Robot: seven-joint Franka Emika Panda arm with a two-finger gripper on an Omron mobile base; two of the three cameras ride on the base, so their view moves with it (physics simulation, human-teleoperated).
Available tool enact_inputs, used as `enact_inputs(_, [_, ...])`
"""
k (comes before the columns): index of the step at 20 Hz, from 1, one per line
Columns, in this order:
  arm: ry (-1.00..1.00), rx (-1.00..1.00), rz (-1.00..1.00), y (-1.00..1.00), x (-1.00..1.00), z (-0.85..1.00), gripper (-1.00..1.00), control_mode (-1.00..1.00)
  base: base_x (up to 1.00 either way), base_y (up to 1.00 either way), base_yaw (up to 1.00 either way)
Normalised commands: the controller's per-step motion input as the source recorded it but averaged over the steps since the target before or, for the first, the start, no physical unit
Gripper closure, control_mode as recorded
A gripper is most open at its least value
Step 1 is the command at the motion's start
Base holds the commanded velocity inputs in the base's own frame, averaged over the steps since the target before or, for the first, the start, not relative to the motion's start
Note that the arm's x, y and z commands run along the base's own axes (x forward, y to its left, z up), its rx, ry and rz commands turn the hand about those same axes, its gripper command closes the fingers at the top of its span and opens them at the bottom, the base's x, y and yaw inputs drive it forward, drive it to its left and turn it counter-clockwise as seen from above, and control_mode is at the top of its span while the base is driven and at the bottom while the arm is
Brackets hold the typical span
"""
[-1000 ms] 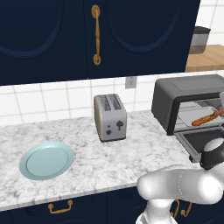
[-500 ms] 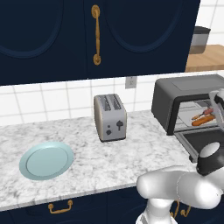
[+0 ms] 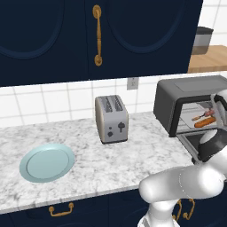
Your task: Pick up the kebab skewer and baguette bread, and place them inside the toaster oven. Close the toaster oven door and start by setting the timer.
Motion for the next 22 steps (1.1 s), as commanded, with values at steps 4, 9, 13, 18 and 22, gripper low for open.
enact_inputs(4, [0.00,0.01,0.00,0.00,0.31,0.00,1.00,-1.00,0.00,0.00,0.00])
enact_inputs(9, [0.00,0.00,0.00,0.00,0.20,0.00,-1.00,-1.00,0.00,0.00,0.00])
enact_inputs(13, [0.00,0.00,0.00,0.00,0.00,0.00,-1.00,-1.00,0.00,0.00,0.00])
enact_inputs(18, [0.00,0.00,0.00,0.00,0.20,0.00,-1.00,-1.00,0.00,0.00,0.00])
enact_inputs(22, [0.00,0.00,0.00,-0.19,0.31,0.04,-1.00,-1.00,0.00,0.00,0.00])
